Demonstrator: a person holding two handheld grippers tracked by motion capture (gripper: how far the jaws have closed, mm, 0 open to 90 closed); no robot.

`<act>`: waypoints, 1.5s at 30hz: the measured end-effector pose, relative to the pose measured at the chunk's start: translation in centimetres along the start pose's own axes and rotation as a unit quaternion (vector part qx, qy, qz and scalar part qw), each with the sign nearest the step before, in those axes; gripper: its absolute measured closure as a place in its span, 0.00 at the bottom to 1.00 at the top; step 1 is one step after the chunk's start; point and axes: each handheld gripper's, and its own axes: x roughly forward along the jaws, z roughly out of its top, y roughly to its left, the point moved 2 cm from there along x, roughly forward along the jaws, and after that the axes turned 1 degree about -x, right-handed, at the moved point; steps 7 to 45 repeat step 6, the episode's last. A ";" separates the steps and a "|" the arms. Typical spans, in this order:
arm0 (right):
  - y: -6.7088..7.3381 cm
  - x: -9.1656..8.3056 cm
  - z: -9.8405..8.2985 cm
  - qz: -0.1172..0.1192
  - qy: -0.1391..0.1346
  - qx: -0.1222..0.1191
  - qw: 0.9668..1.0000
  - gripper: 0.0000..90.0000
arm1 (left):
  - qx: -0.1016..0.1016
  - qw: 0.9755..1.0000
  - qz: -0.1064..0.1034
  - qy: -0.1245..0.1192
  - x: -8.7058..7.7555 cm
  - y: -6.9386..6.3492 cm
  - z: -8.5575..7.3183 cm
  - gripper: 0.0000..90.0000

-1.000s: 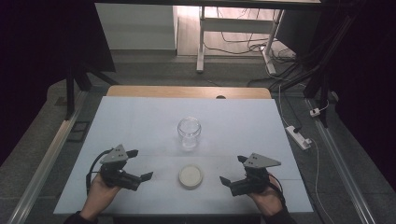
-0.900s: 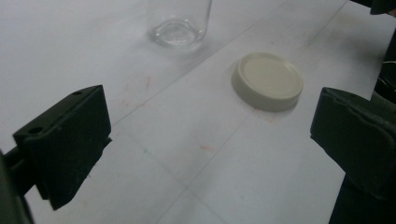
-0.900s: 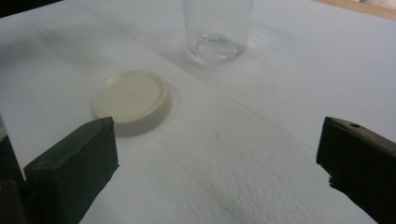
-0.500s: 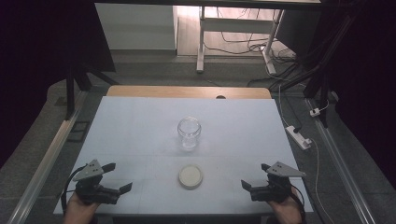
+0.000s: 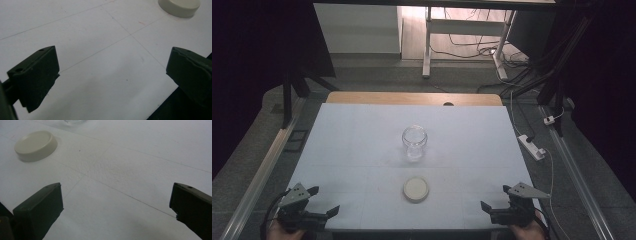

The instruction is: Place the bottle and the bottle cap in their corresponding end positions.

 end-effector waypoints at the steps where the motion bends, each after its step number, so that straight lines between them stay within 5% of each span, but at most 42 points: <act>1: 0.0 -0.1 -0.1 -0.001 0.002 0.002 1.000 0.00 | -0.001 1.000 0.004 0.006 0.0 0.0 -0.1 0.00; 45: 0.1 -0.1 -0.1 -0.004 0.008 0.001 1.000 0.00 | -0.008 1.000 0.002 0.011 0.0 0.2 -0.2 0.00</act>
